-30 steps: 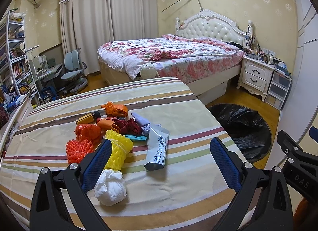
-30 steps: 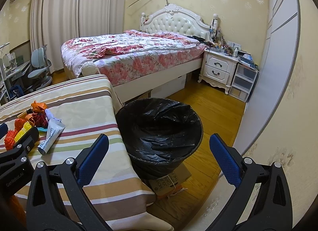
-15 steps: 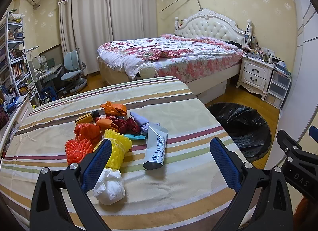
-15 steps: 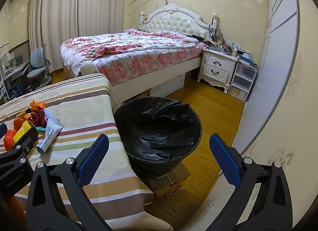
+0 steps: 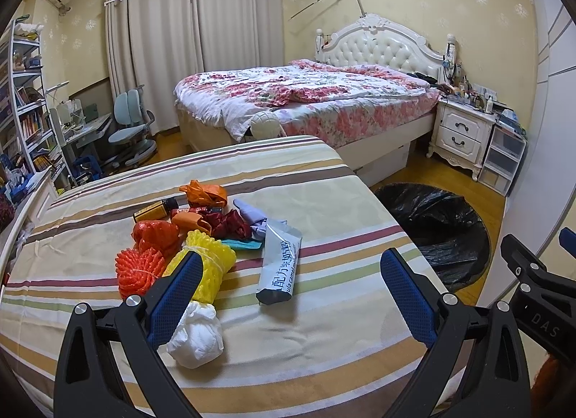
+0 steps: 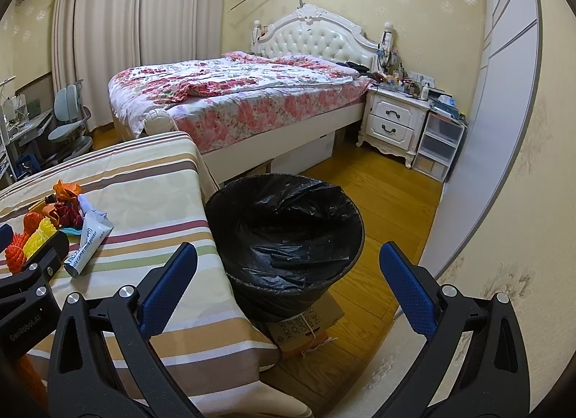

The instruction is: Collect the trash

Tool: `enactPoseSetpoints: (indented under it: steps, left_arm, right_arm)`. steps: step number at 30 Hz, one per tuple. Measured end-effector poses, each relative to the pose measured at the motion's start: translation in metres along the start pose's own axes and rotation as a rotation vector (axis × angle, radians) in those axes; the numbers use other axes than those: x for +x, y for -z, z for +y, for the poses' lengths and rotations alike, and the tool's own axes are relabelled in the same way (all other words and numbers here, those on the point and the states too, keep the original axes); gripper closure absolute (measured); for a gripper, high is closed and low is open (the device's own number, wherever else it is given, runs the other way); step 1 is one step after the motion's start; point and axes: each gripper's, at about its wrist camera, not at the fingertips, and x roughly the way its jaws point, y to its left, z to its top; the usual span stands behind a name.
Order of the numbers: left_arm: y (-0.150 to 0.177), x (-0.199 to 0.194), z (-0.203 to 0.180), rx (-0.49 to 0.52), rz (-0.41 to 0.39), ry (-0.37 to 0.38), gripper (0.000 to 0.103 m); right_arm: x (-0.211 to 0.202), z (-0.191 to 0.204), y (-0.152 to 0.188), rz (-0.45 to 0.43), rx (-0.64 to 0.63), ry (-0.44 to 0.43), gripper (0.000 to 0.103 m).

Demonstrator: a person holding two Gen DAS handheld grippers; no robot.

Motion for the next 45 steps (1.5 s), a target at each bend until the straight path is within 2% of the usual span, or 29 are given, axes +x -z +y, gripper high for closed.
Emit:
enactPoseSetpoints:
  steps: [13, 27, 34, 39, 45]
  left_arm:
    - [-0.001, 0.001, 0.0, 0.001, 0.002, 0.0, 0.007]
    - [0.023, 0.005, -0.018, 0.007, 0.016, 0.005, 0.007]
    - [0.032, 0.005, 0.014, -0.001, 0.053, -0.029, 0.007]
    - [0.038, 0.002, 0.042, -0.038, 0.085, -0.066, 0.007]
    - [0.042, -0.002, 0.063, -0.065, 0.109, -0.083, 0.007]
  right_arm:
    - [0.0, 0.001, -0.001, 0.002, 0.0, 0.0, 0.004]
    - [0.001, 0.0, 0.0, 0.003, 0.0, -0.001, 0.004]
    - [0.004, -0.001, 0.007, 0.014, -0.006, -0.025, 0.004]
    - [0.01, 0.013, 0.018, 0.029, -0.021, -0.062, 0.004]
    - [0.001, 0.036, 0.013, 0.033, -0.044, -0.111, 0.004]
